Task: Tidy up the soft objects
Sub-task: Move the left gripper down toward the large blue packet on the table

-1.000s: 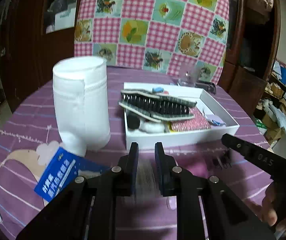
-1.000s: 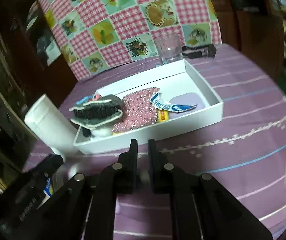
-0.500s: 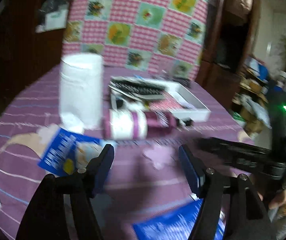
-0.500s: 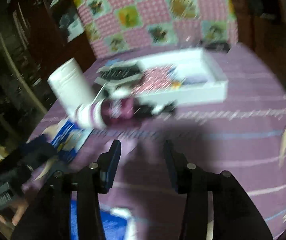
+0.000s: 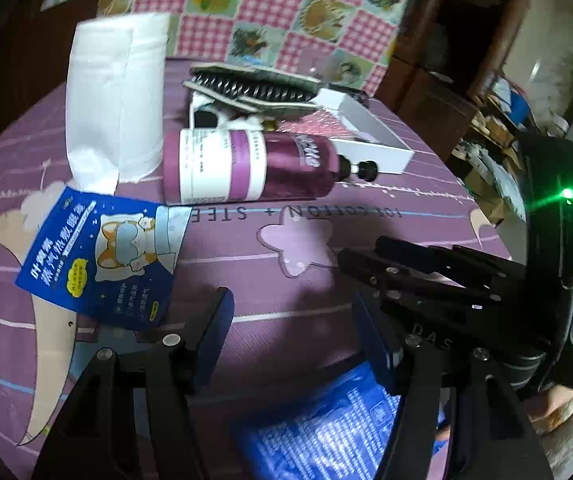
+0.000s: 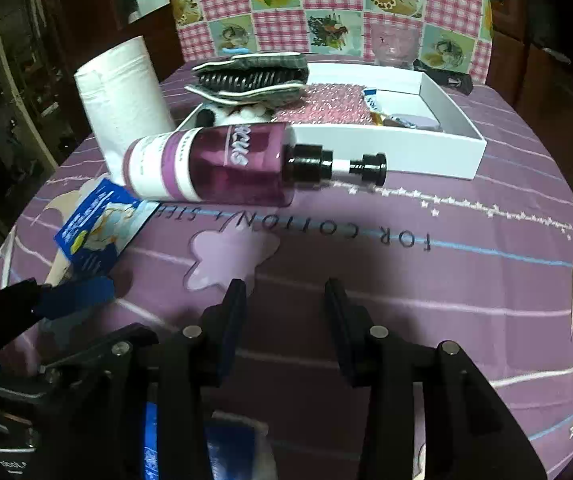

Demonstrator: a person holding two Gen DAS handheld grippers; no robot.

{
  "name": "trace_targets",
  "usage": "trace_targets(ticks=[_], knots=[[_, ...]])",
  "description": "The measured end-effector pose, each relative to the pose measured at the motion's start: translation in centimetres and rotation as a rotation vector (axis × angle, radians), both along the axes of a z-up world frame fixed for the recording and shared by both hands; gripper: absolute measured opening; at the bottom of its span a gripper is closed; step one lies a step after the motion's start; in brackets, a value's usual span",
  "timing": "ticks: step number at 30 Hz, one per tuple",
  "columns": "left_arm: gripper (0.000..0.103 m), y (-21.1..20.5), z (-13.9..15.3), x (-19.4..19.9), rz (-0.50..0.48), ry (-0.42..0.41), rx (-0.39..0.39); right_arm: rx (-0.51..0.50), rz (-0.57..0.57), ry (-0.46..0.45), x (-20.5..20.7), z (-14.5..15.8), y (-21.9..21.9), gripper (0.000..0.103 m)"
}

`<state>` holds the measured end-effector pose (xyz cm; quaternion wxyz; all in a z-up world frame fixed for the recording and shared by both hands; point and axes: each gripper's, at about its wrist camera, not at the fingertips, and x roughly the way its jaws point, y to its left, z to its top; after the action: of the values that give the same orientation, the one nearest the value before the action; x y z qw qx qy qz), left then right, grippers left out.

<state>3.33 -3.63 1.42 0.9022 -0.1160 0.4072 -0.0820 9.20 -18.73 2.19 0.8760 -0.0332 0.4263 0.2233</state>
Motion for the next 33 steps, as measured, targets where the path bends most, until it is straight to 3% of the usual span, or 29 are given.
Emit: trace_targets(ticks=[3, 11, 15, 18, 23, 26, 28, 29, 31, 32, 33], knots=[[0.062, 0.6, -0.6, 1.2, 0.036, 0.024, -0.025, 0.021, -0.039, 0.009, 1.4, -0.1, -0.1, 0.044], [0.062, 1.6, -0.1, 4.3, 0.148, -0.019, 0.02, 0.084, -0.12, 0.025, 4.8, -0.2, -0.2, 0.047], [0.069, 1.4, 0.8, 2.2, 0.077, -0.082, 0.038, 0.188, -0.118, 0.041, 4.4, -0.1, -2.2, 0.047], [0.078, 0.9, 1.9, 0.6, 0.031, -0.146, 0.054, 0.149, -0.111, 0.006, 3.7, 0.4, -3.3, 0.047], [0.08, -0.5, 3.0, -0.7, 0.118, -0.187, 0.205, 0.058, -0.149, -0.118, 1.7, 1.9, -4.2, 0.049], [0.08, -0.8, 2.6, -0.8, 0.183, -0.168, 0.269, -0.01, -0.123, -0.071, 1.5, 1.2, -3.6, 0.055], [0.08, -0.5, 2.4, -0.8, 0.209, -0.147, 0.273, -0.055, -0.092, -0.002, 1.7, 0.1, -3.2, 0.055], [0.08, -0.4, 2.4, -0.8, 0.222, -0.139, 0.265, -0.068, -0.081, -0.02, 1.6, 0.3, -3.0, 0.056], [0.08, 0.0, 2.3, -0.9, 0.24, -0.129, 0.239, -0.099, -0.085, -0.013, 1.5, 0.1, -2.9, 0.064], [0.08, 0.1, 2.2, -0.8, 0.24, -0.119, 0.239, -0.119, -0.071, -0.014, 1.4, -0.1, -2.6, 0.073], [0.08, 0.2, 2.0, -0.8, 0.24, -0.108, 0.243, -0.139, -0.055, 0.009, 1.6, -0.5, -2.2, 0.103]])
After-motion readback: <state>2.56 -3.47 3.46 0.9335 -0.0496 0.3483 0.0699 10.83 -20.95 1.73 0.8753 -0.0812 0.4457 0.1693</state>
